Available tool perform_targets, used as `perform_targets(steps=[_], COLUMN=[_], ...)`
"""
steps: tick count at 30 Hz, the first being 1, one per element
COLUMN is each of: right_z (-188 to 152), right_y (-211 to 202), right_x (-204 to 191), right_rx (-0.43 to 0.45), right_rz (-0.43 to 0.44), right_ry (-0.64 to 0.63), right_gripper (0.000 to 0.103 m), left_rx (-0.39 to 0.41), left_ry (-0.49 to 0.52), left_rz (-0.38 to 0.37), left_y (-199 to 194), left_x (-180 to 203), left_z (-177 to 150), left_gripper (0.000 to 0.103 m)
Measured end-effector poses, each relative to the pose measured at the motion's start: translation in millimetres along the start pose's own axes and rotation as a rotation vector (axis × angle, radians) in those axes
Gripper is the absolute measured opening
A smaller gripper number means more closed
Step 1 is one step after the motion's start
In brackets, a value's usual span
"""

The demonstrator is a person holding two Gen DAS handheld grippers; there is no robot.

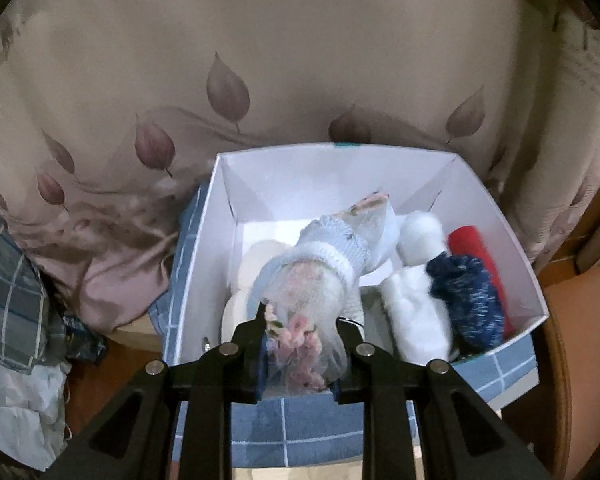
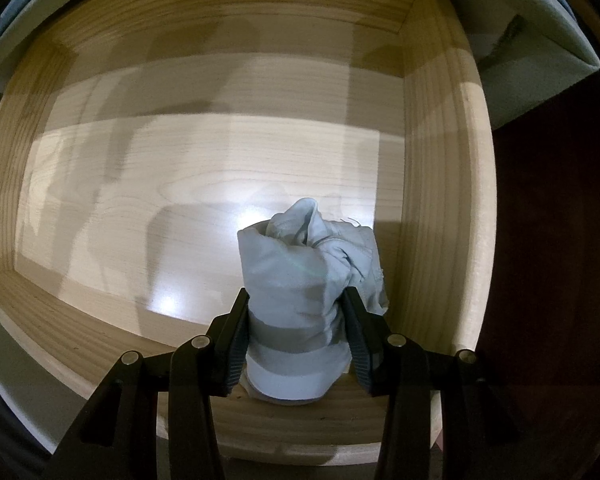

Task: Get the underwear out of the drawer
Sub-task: 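Lower the pink-floral underwear into the box and open the left gripper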

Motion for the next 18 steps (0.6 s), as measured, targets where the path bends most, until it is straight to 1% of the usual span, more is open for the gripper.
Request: perform_targets(steps=[2,10,12,14,16,17,18], right_z=[0,0,0,0,1,1,1], right_y=[-1,0,0,0,0,0,1], right_x=[0,1,1,1,1,0,1], right_rx=[0.001,0.000,0.000,0.000,0.000,0.000,0.000], right_rz=[0.000,0.000,0.000,0.000,0.000,0.000,0.000], right_ry=[0.001,0.000,0.000,0.000,0.000,0.000,-0.001], right_gripper=[0.041,0.041,0.041,0.041,0.041,0.041,0.041], left_rx=[-0.015,-0.024,-0.030,-0.039,-0.046,-0.050,-0.049], left_ry=[0.003,0.033,0.039,0.048,0.048,0.048,0.046], left_rz=[-0.001,0.028,0.026,0.023,0.020,0.016,0.007], left_y=[10,20,19,18,16,14,12], left_x=[2,12,13,15,15,16,16], left_z=[0,4,4,4,4,4,4], left_gripper=[0.022,0.027,0.032,0.035,0.044,0.052,0.055])
Point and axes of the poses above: each gripper's, at about its wrist camera, not at the fingertips, and y roughly the way its jaws point, x to its right, z to its top, the point moved 1 cm from there along y, roughly the way its jaws point, and after that the axes turned 12 degrees about y, right-handed, at the moved point
